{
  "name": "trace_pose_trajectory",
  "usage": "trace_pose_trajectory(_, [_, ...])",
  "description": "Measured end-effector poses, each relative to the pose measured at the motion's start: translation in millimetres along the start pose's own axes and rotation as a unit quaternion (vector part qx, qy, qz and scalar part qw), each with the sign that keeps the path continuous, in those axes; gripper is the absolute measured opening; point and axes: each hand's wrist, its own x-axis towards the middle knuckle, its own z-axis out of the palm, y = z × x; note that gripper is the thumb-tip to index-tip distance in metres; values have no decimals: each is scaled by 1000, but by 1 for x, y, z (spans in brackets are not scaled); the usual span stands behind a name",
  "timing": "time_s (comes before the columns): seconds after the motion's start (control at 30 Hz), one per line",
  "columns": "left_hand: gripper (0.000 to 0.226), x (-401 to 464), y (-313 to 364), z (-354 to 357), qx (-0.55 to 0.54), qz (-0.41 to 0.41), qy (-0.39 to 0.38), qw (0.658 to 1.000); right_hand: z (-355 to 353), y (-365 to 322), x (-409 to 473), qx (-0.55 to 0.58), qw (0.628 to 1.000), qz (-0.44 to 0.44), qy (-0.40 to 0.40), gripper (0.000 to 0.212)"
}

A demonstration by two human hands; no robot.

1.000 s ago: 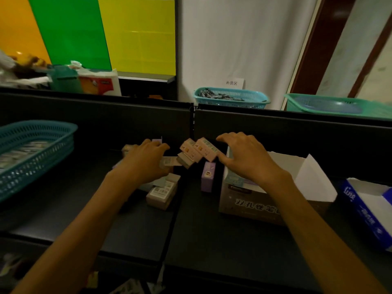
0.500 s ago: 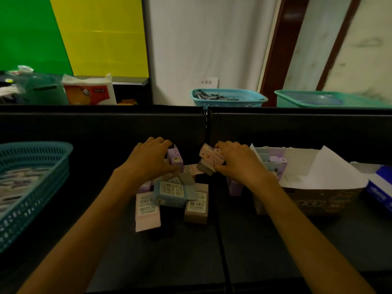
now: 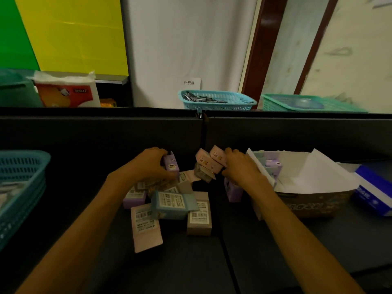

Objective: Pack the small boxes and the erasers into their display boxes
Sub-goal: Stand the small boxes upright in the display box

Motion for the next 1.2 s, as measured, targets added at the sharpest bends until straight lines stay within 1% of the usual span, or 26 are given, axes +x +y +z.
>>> trace_pose_trajectory(0.1, [86, 5, 0, 0, -10, -13, -11, 1000, 3, -1, 2, 8, 1000, 6, 4, 54])
trace_pose_trajectory(0.2, [85, 8, -2, 1, -37, -26, -27, 999, 4, 0, 4, 17, 1000, 0, 25, 46])
trace_pose_trajectory(0.27, [85, 9, -3, 1, -58, -27, -22, 998, 4, 1, 2, 21, 999, -6, 38, 39])
trace_pose_trajectory(0.37, [88, 6, -2, 3, -64, -6, 20, 998, 1, 3, -4, 33, 997, -15, 67, 31])
trace_pose_trajectory(0.5, [84, -1, 1, 4, -72, 67, 97, 990, -10, 3, -13, 34, 985, -44, 164, 32])
trace_pose_trajectory(0.63, [81, -4, 5, 5, -114, 110, 156, 975, -19, 2, -19, 36, 979, -41, 199, 39])
trace_pose_trajectory(0.73, [77, -6, 6, 5, -167, 125, 146, 967, -22, 6, -24, 56, 977, -42, 200, 41])
trace_pose_trajectory(0.83, [76, -9, 9, 7, -205, 123, 128, 963, -22, 12, -27, 68, 975, -48, 208, 41])
trace_pose_trajectory(0.93, [78, -11, 13, 8, -223, 130, 138, 956, -23, 17, -30, 109, 969, -68, 211, 42])
trace_pose_trajectory(1.07, [81, -12, 13, 6, -259, 165, 148, 940, -31, 25, -36, 177, 958, -96, 206, 42])
trace_pose_trajectory(1.2, [79, -20, 21, 2, -261, 195, 131, 936, -40, 34, -45, 236, 941, -112, 214, 39])
